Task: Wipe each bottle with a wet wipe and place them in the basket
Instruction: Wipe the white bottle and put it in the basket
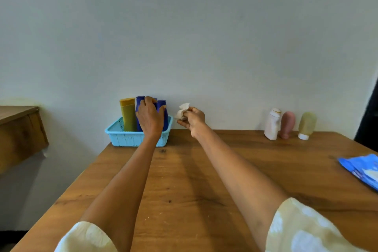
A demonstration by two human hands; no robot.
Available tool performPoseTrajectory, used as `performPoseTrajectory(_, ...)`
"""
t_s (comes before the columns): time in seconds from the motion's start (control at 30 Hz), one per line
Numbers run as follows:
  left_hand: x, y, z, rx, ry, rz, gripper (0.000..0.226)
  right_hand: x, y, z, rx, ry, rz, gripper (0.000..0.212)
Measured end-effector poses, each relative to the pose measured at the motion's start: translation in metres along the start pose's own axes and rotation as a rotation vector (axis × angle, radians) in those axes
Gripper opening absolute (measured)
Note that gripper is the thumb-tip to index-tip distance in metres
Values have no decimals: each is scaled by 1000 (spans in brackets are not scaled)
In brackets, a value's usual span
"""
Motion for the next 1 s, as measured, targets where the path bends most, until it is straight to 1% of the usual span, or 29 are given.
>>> performPoseTrajectory(0.07,-14,-1,21,-31,-111,42,26,-4,18,-11,23,39,48,26)
performPoseTrajectory(0.13,-29,-11,41,-142,-181,-8,22,-3,37,-21,39,81,92,26)
performPoseTrajectory(0.17,-38,-23,53,-199,-194,-85,19,-3,50,-29,35,111,113,27)
performPoseTrajectory(0.2,-46,-36,61,-234,-195,-197,17,-2,61,-34,33,131,128,28)
performPoseTrajectory(0.27,-63,-69,79,-258,-172,-475,14,0,88,-44,2,155,179,26)
performPoseTrajectory(0.3,-74,-88,91,-279,-153,-585,14,2,107,-52,-17,172,218,25)
performPoseTrajectory(0.33,-84,-104,102,-319,-124,-648,12,4,125,-59,-29,185,256,24)
performPoseTrajectory(0.37,-93,-119,115,-376,-89,-669,12,6,144,-68,-38,198,287,23)
performPoseTrajectory(0.4,-101,-134,128,-434,-50,-672,17,10,162,-77,-48,214,309,23)
performPoseTrajectory(0.5,-121,-178,166,-497,30,-741,44,17,207,-98,-111,257,344,25)
performPoseTrajectory(0.53,-126,-192,180,-503,38,-776,49,20,222,-104,-131,266,359,25)
performPoseTrajectory(0.57,-130,-205,193,-513,41,-799,46,23,235,-110,-141,272,378,26)
performPoseTrajectory(0.63,-132,-226,212,-520,44,-800,27,28,258,-117,-143,277,409,27)
performPoseTrajectory(0.67,-132,-236,220,-514,46,-795,30,31,267,-120,-146,279,423,27)
performPoseTrajectory(0.73,-130,-255,229,-459,41,-807,54,37,284,-124,-152,282,442,28)
performPoseTrajectory(0.8,-127,-269,233,-393,19,-830,65,41,294,-128,-149,291,447,27)
performPoseTrajectory(0.87,-125,-279,232,-402,24,-838,63,44,300,-131,-141,303,447,26)
performPoseTrajectory(1.0,-118,-279,228,-493,15,-827,51,44,302,-129,-106,302,431,25)
Point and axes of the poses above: each hand's wrist, its own x-axis towards the middle knuckle, its own y-axis out of the back of the hand, z = x × y, the point moved 4 cm from there along x, towards the middle knuckle, and after that the axes turned 5 degrees about -x, right-handed, at the moved point
